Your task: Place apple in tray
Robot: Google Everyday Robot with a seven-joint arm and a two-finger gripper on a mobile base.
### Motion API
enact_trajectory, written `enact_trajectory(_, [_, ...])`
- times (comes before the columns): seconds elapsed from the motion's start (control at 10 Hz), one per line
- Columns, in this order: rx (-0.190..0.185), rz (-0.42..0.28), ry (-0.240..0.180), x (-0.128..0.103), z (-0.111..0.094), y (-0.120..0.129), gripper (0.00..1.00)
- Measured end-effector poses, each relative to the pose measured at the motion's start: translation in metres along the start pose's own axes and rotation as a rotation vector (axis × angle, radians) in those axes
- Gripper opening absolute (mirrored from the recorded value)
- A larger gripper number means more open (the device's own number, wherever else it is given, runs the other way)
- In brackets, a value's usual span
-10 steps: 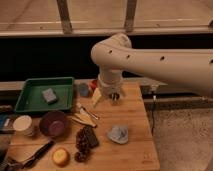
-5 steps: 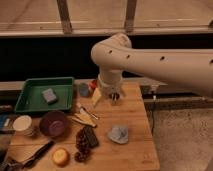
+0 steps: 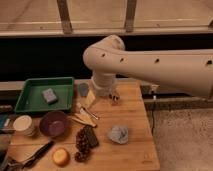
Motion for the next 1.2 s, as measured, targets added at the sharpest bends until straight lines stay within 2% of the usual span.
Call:
enact_trajectory(0.1, [-0.003,-0.027,-0.015,-0.007,0.000,0.018,0.80])
enact_trajectory(0.3, [-0.021,-0.129,-0.061,-0.019,0.000,0.089,0.80])
enact_trajectory(0.5, [-0.042,-0.220,-0.083,-0.022,0.003,0.145,0.80])
enact_trajectory(0.6, [-0.049,-0.239,-0.090,-0.023,0.003,0.156,0.80])
enact_trajectory(0.7, [-0.038,-0.231,-0.086,-0.023,0.003,0.149,0.80])
enact_trajectory(0.9, [-0.040,-0.233,-0.086,-0.023,0.003,0.151,0.80])
enact_trajectory(1.2, [-0.061,-0.245,-0.074,-0.019,0.009,0.153,0.80])
